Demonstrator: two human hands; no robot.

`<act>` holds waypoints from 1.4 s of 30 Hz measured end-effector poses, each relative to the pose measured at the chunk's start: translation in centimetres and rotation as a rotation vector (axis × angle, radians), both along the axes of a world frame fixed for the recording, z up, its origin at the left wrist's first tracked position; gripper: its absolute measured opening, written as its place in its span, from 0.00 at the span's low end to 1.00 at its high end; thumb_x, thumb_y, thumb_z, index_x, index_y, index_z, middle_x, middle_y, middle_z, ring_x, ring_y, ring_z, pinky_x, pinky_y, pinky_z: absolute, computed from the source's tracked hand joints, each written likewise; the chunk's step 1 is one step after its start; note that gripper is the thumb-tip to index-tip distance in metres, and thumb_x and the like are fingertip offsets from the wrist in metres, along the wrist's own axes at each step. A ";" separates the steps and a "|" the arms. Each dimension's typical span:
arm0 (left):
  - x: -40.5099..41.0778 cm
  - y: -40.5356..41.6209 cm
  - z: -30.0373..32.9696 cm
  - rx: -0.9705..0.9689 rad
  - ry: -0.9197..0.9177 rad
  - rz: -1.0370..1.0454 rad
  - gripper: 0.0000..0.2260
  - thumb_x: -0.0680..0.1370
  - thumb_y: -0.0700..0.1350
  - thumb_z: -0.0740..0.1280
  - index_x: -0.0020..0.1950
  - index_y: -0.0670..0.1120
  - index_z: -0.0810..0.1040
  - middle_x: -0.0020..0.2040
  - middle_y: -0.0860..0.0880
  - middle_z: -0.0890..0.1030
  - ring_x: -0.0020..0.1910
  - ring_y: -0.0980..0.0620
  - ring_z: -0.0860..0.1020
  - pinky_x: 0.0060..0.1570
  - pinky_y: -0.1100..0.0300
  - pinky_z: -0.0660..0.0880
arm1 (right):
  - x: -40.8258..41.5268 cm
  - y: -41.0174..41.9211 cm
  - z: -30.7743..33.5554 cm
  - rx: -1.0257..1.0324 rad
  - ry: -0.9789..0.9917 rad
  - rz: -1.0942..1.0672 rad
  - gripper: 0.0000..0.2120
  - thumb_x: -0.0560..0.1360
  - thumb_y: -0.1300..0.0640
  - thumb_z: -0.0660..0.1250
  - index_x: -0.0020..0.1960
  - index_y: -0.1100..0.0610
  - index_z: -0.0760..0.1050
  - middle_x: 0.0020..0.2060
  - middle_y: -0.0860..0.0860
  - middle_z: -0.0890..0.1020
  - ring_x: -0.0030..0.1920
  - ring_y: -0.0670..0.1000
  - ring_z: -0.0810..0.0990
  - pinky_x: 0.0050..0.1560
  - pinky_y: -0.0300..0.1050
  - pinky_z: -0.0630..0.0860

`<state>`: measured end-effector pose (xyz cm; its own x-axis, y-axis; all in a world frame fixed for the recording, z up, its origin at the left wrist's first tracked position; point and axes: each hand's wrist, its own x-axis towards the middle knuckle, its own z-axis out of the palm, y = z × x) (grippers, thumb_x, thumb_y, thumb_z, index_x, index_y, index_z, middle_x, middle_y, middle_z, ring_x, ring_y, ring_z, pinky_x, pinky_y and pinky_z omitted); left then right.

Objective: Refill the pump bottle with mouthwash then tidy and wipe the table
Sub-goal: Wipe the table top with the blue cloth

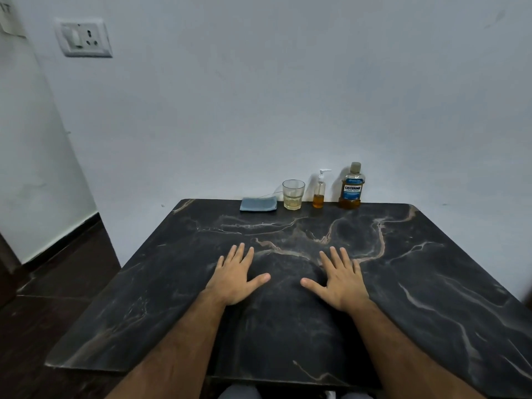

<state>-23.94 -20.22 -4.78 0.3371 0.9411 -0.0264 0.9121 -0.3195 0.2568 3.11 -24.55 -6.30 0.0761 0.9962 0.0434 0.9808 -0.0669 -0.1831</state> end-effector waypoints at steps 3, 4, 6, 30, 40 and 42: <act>1.0 2.3 0.3 0.001 0.008 -0.011 0.51 0.64 0.78 0.41 0.81 0.51 0.44 0.81 0.48 0.42 0.80 0.49 0.39 0.77 0.45 0.43 | 0.7 2.5 0.6 0.007 -0.010 0.004 0.60 0.56 0.15 0.33 0.80 0.48 0.44 0.80 0.51 0.42 0.78 0.53 0.35 0.77 0.59 0.38; 1.3 3.2 0.4 0.006 0.017 -0.013 0.48 0.68 0.77 0.44 0.81 0.51 0.44 0.81 0.48 0.42 0.80 0.49 0.39 0.77 0.45 0.43 | 1.0 3.5 0.9 0.012 -0.008 0.004 0.61 0.56 0.15 0.33 0.80 0.48 0.44 0.80 0.51 0.42 0.79 0.53 0.35 0.77 0.59 0.38; 2.0 5.3 0.4 0.021 0.030 -0.018 0.43 0.74 0.73 0.50 0.81 0.51 0.44 0.81 0.48 0.42 0.80 0.50 0.39 0.77 0.45 0.43 | 1.7 5.5 1.4 0.010 0.000 -0.004 0.62 0.55 0.14 0.33 0.80 0.47 0.44 0.80 0.51 0.41 0.78 0.53 0.35 0.77 0.59 0.38; 2.5 29.5 -1.0 0.041 -0.282 0.531 0.18 0.82 0.54 0.61 0.60 0.41 0.78 0.56 0.42 0.81 0.56 0.42 0.79 0.48 0.53 0.73 | -9.1 30.2 1.8 0.124 0.302 -0.347 0.20 0.79 0.42 0.63 0.54 0.59 0.78 0.51 0.56 0.83 0.52 0.57 0.82 0.42 0.46 0.73; 2.6 26.8 -0.1 -0.055 -0.745 0.599 0.08 0.77 0.42 0.64 0.38 0.48 0.75 0.48 0.45 0.84 0.45 0.47 0.83 0.39 0.54 0.76 | -10.3 28.5 2.7 0.280 1.034 -0.398 0.05 0.70 0.53 0.67 0.39 0.54 0.73 0.37 0.51 0.80 0.41 0.54 0.79 0.43 0.49 0.76; 2.3 24.9 0.3 -0.179 -1.092 0.617 0.03 0.79 0.40 0.64 0.48 0.46 0.76 0.51 0.44 0.84 0.44 0.50 0.84 0.33 0.58 0.75 | -10.3 26.3 3.4 0.321 1.308 -0.383 0.05 0.71 0.58 0.68 0.40 0.56 0.72 0.37 0.52 0.80 0.42 0.55 0.80 0.46 0.54 0.79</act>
